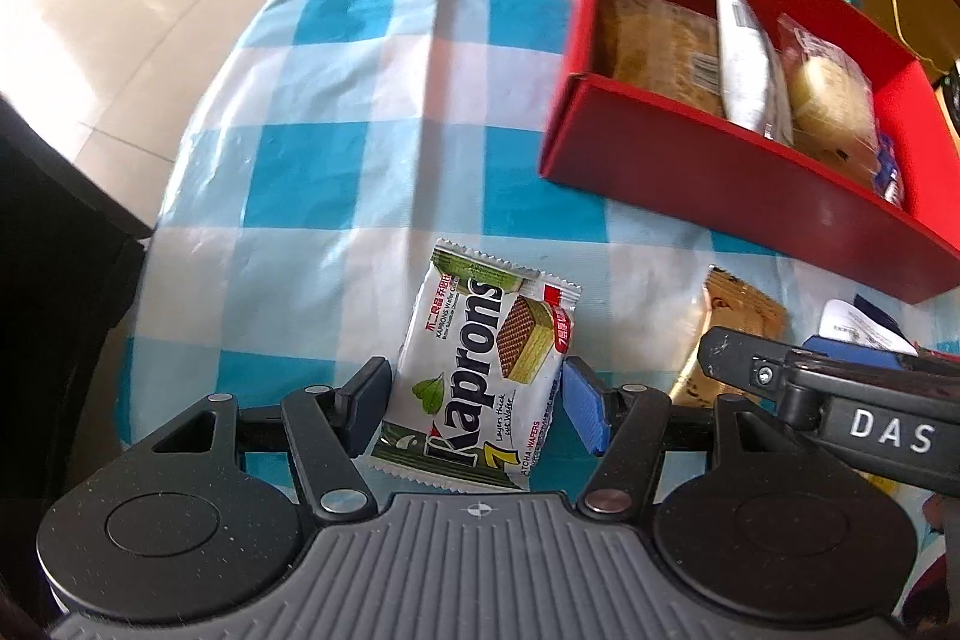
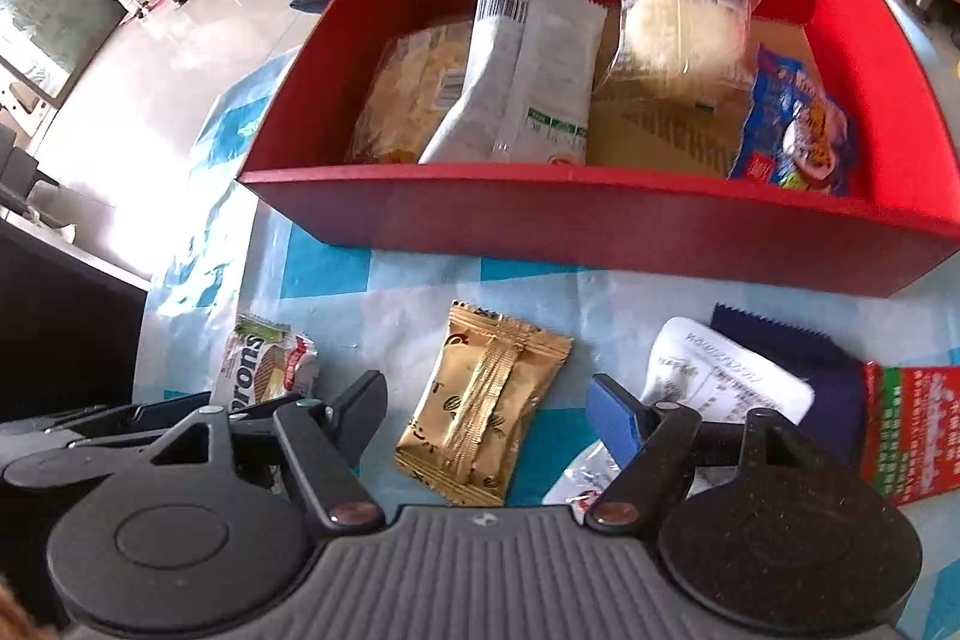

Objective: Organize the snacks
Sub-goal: 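Grasp the white Kapronos wafer with the left tool while the right tool grasps the gold wafer packet, then carry the Kapronos wafer in the left tool while the right tool carries the gold packet over the red box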

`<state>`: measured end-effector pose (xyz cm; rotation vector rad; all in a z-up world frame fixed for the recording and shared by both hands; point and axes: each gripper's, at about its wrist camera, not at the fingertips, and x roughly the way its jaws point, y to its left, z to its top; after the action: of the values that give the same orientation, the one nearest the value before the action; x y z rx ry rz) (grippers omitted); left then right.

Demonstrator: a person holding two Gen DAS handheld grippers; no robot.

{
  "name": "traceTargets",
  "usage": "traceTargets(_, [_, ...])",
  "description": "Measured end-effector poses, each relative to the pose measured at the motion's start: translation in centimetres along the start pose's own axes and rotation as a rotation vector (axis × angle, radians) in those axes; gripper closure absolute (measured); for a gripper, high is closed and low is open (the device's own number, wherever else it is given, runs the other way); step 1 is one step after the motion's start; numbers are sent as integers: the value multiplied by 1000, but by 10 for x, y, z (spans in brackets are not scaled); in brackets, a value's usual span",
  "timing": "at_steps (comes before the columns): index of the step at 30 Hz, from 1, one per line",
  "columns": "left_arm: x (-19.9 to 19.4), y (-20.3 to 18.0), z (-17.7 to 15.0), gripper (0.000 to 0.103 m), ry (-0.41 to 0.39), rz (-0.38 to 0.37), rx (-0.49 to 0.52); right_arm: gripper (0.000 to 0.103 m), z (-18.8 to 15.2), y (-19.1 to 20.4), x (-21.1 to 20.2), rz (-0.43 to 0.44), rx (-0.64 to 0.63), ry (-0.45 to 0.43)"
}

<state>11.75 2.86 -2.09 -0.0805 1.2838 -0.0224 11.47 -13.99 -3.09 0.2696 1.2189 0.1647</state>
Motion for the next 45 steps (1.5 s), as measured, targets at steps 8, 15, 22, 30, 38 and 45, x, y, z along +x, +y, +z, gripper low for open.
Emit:
traceTargets(8, [-1,1,-4,34,-9,16,-9,44,-4,11,7,-79,-38,-18])
traceTargets(15, [-2,1,-8,34,-11,24,-7,61,-11,31,11,-155,-205,-53])
traceTargets(22, [-1,-2,-8,34,-5,2,20,67,-10,29,8,-171,-286,-18])
traceTargets(30, [3,-6,-8,36,0,5,32,54,-3,22,6,-188,-239,-24])
traceTargets(38, [4,-7,-9,37,-8,30,30,54,-6,22,14,-209,-216,-42])
traceTargets(45, [1,-12,-12,38,-8,16,69,67,-15,28,9,-219,-286,-69])
